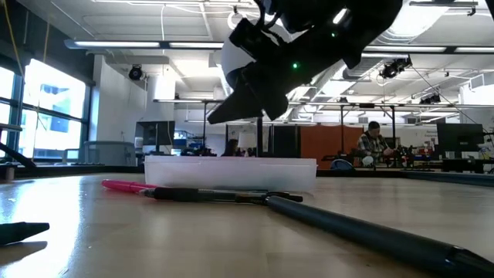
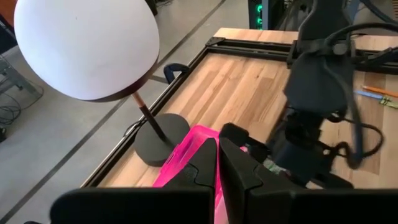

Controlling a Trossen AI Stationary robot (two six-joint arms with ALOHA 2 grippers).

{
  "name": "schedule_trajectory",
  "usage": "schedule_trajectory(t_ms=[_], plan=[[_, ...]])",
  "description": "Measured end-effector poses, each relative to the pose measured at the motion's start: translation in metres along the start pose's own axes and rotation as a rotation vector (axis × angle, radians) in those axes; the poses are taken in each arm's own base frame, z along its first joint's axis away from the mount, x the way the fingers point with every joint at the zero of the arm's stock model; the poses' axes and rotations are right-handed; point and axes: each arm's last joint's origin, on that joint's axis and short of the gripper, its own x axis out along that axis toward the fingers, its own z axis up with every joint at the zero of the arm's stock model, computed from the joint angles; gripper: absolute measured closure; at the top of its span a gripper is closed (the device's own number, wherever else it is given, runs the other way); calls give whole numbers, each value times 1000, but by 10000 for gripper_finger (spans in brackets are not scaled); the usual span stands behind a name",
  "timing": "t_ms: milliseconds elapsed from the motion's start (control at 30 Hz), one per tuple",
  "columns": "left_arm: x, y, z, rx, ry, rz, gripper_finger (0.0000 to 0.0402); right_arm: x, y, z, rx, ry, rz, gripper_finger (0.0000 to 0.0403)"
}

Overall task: Pick & place school supplies into a supply box
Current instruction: Put the bottom black pen into the pink supply box

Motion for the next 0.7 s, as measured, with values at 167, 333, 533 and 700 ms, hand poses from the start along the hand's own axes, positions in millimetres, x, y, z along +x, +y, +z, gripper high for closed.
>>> schedule_trajectory(t_ms=[167,333,533,700], plan=[[0,0,0,1,1,0,355,-4,18,7,-11,-30,82,304],[0,0,0,1,5,-7,355,-12,41,11,42,-47,182,304],[0,0,0,3,6,-7,355,-25,75,15,124,-29,241,304],[0,0,0,-3,6,-7,355,-38,104,8,148,38,295,304]])
